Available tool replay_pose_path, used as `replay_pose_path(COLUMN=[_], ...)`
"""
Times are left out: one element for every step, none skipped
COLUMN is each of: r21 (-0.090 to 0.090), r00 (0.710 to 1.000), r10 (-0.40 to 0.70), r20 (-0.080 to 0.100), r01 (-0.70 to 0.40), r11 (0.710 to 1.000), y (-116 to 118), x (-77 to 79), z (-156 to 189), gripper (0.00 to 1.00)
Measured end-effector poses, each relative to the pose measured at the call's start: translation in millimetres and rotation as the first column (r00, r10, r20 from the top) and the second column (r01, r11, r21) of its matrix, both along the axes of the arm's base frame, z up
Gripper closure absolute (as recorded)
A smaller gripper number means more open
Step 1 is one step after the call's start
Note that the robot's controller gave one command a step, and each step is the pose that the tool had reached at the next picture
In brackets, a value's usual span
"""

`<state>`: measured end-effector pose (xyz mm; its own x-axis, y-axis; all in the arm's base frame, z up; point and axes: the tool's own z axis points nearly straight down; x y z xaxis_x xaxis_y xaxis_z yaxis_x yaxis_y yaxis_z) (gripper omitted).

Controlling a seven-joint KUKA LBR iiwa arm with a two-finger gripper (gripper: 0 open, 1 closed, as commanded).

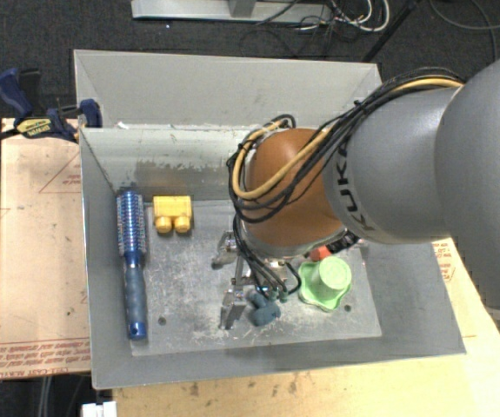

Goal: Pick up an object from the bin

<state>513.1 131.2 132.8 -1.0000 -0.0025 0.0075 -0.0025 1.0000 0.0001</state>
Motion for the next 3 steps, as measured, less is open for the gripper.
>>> replay_pose_path(r21=[-0.001,0.001,0.000], r00=[0.978,0.978,0.988], r10=[0.207,0.209,0.154], r20=[0.005,0.007,0.018], r01=[-0.207,-0.209,-0.154], r11=[0.978,0.978,0.988], y=[-88.1,-86.0,-85.9], x=[1.4,1.7,9.7], z=[-39.7,-39.1,74.1], gripper=[0.00,1.00,1.00])
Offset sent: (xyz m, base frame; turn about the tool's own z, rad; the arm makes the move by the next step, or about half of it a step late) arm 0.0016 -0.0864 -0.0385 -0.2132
